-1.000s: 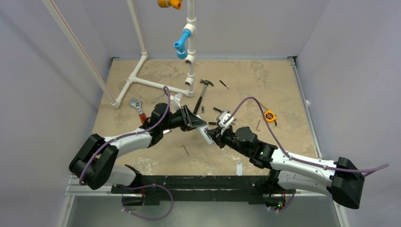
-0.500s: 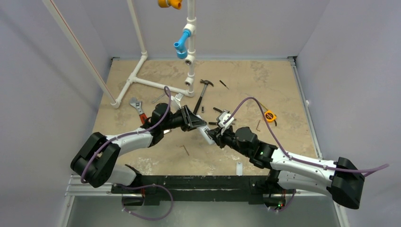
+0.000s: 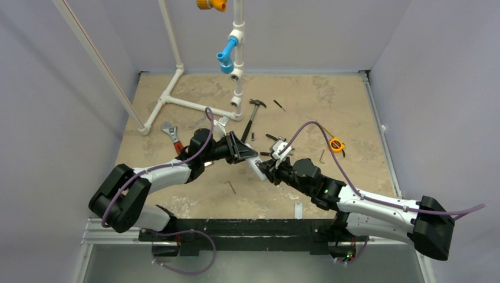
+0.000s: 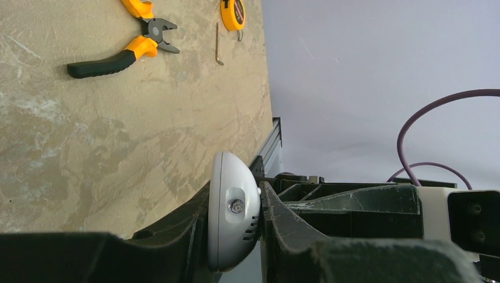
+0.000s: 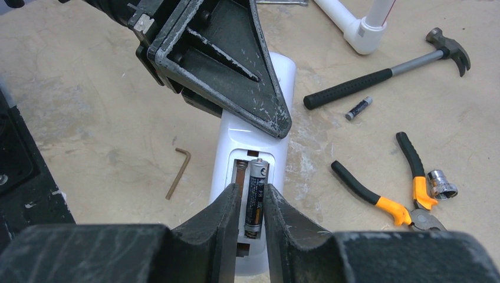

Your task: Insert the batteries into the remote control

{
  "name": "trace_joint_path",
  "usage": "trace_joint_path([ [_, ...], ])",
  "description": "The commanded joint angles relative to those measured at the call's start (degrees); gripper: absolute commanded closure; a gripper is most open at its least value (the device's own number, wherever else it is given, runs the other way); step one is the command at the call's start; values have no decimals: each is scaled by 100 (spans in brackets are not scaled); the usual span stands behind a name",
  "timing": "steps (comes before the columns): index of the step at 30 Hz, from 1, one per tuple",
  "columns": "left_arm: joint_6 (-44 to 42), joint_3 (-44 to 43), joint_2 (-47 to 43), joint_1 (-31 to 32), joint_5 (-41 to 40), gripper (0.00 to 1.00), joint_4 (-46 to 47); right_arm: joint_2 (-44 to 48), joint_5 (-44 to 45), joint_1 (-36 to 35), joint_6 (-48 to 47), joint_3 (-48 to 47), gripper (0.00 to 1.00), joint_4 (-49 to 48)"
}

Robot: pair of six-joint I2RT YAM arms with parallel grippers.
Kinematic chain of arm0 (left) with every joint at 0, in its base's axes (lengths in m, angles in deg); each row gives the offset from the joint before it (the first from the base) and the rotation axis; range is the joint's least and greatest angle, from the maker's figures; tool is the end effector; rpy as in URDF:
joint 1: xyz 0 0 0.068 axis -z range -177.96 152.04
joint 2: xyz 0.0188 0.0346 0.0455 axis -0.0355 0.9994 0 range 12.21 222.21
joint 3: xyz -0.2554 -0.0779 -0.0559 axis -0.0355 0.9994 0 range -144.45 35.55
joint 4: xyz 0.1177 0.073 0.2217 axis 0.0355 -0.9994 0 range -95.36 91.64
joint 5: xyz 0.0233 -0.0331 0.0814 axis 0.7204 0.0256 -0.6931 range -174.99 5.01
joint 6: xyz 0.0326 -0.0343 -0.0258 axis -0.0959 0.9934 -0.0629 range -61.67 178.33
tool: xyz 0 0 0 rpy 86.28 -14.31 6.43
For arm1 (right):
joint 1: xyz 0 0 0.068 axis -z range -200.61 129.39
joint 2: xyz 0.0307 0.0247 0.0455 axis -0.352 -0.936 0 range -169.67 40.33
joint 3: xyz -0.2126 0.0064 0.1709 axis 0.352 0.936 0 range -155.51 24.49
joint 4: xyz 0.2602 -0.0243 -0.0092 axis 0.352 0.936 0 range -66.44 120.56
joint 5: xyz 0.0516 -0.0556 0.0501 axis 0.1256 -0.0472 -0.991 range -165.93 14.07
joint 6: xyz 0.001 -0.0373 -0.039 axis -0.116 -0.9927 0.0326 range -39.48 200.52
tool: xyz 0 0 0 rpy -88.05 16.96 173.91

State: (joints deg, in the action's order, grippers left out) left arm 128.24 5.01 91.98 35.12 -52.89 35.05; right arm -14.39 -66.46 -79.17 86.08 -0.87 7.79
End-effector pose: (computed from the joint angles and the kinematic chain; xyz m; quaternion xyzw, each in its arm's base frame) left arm 0.2232 -0.1680 0.1986 -0.0840 0.7800 -0.5909 0.1882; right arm 0.1179 0.1818 0.2355 -0.3037 0.7237 0.2722 0.5568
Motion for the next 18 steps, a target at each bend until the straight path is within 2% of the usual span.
trace_joint_path([
  [1,188,-228,0,52,238,100,646,64,86,-15,2,31,78,293],
  [18,148,-72,166,67,258,100,665,170,151,-15,-73,-409,63,341],
])
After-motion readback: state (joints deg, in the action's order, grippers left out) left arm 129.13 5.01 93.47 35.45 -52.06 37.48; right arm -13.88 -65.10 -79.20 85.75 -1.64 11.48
